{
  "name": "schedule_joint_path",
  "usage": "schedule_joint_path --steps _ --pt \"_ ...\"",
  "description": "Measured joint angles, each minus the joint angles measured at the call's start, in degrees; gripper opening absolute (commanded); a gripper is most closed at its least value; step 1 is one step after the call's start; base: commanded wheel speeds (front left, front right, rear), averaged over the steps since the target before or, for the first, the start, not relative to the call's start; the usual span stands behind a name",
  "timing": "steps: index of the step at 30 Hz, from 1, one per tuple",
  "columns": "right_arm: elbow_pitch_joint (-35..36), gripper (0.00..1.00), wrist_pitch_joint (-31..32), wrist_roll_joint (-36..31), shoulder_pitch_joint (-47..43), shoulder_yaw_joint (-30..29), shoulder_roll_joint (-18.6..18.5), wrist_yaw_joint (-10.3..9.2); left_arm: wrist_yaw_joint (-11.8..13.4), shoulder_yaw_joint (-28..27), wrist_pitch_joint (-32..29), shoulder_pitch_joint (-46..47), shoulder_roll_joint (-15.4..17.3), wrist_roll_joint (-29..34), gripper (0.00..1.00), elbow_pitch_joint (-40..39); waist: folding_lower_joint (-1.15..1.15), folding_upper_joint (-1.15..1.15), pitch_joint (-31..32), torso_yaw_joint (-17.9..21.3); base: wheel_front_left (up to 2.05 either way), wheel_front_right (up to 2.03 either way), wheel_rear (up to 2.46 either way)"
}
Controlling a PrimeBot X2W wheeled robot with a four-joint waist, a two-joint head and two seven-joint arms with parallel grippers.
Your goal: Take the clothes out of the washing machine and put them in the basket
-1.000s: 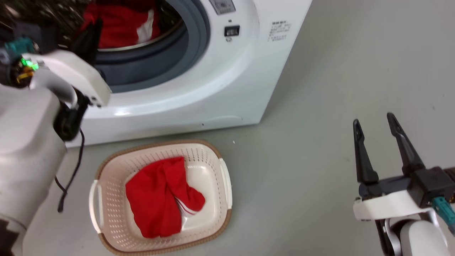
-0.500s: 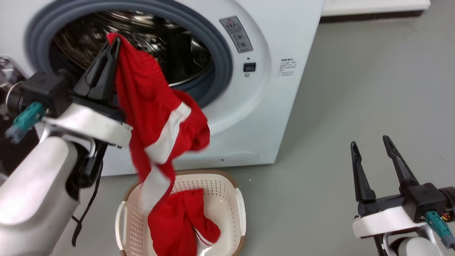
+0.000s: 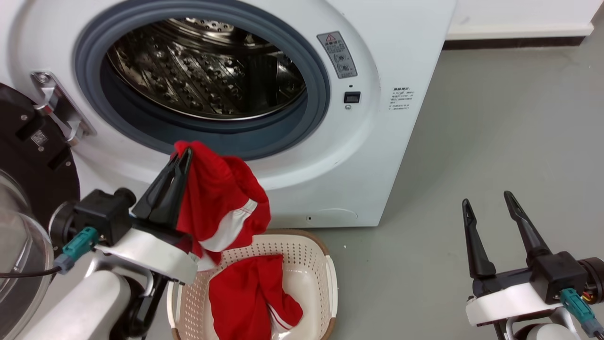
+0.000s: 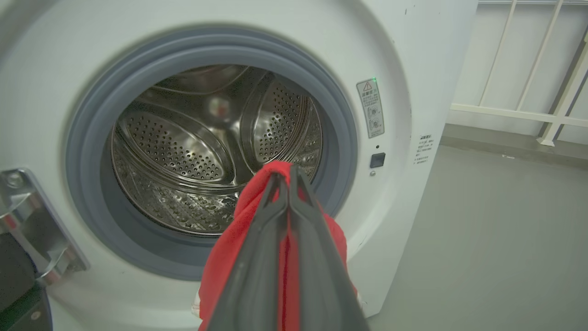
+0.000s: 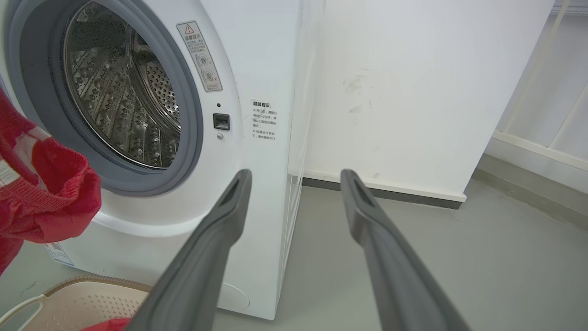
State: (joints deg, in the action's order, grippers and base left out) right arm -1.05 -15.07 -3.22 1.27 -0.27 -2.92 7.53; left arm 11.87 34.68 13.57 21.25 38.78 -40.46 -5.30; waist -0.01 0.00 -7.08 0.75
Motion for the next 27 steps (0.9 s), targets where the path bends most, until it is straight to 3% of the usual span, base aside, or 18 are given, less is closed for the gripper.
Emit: schedule_joint_path --steps 10,19,27 --pt "0.51 1.00 0.00 -0.41 1.69 0.18 0.00 0.00 -5.01 3.60 1.01 -1.30 -4.94 0.58 0.00 16.29 0.01 0.00 -4.80 1.15 0.00 0.00 0.00" --pt "1.66 1.00 -0.01 -0.37 4.89 0.33 0.00 0.00 -9.84 7.30 1.33 4.03 -11.23 4.74 0.00 36.32 0.02 0.00 -12.01 3.82 0.00 0.00 0.00" --pt "2.86 1.00 0.00 0.16 7.37 0.42 0.00 0.00 -13.65 7.12 1.43 10.00 -13.99 7.60 0.00 52.49 0.02 0.00 -19.25 6.98 0.00 0.00 0.00"
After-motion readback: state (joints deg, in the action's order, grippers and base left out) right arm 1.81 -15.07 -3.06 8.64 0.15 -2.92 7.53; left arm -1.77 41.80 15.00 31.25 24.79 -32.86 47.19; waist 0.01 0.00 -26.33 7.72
